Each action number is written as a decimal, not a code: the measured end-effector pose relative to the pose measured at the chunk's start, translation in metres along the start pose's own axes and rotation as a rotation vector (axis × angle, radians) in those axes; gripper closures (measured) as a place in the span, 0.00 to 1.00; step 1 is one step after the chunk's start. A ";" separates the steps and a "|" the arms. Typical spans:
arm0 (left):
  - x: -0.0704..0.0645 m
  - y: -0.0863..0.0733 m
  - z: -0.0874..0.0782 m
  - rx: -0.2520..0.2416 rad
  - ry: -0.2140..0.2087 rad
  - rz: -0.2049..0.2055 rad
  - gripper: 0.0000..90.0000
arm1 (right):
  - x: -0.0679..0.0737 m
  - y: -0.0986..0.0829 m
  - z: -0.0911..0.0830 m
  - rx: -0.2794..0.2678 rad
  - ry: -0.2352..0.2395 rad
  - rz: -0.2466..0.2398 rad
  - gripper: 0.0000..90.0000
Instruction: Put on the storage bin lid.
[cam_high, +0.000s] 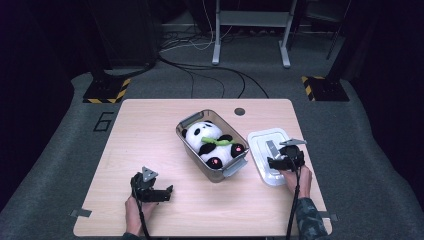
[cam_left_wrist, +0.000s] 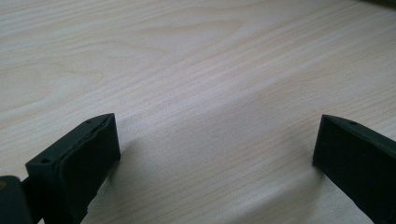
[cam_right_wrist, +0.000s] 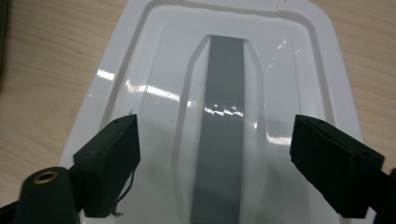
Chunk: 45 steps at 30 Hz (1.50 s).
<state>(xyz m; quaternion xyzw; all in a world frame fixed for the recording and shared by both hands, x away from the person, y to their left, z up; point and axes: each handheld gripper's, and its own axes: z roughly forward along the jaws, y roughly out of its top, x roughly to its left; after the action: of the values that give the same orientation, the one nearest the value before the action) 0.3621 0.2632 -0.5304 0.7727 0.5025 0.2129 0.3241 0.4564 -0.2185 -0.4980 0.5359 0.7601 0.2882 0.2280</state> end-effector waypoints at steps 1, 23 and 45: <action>0.000 0.000 0.000 0.000 0.000 0.000 0.00 | 0.000 0.000 0.003 0.003 -0.007 -0.003 0.27; -0.001 0.000 0.001 -0.010 0.003 -0.009 0.00 | -0.008 0.004 0.008 0.014 0.014 0.080 0.74; 0.000 0.000 0.000 0.000 -0.003 0.001 0.01 | -0.013 0.014 -0.041 -0.018 0.063 0.085 0.74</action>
<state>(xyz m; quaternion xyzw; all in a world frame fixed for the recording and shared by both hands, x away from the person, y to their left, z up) 0.3619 0.2631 -0.5304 0.7732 0.5017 0.2120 0.3248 0.4430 -0.2347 -0.4577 0.5565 0.7407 0.3211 0.1962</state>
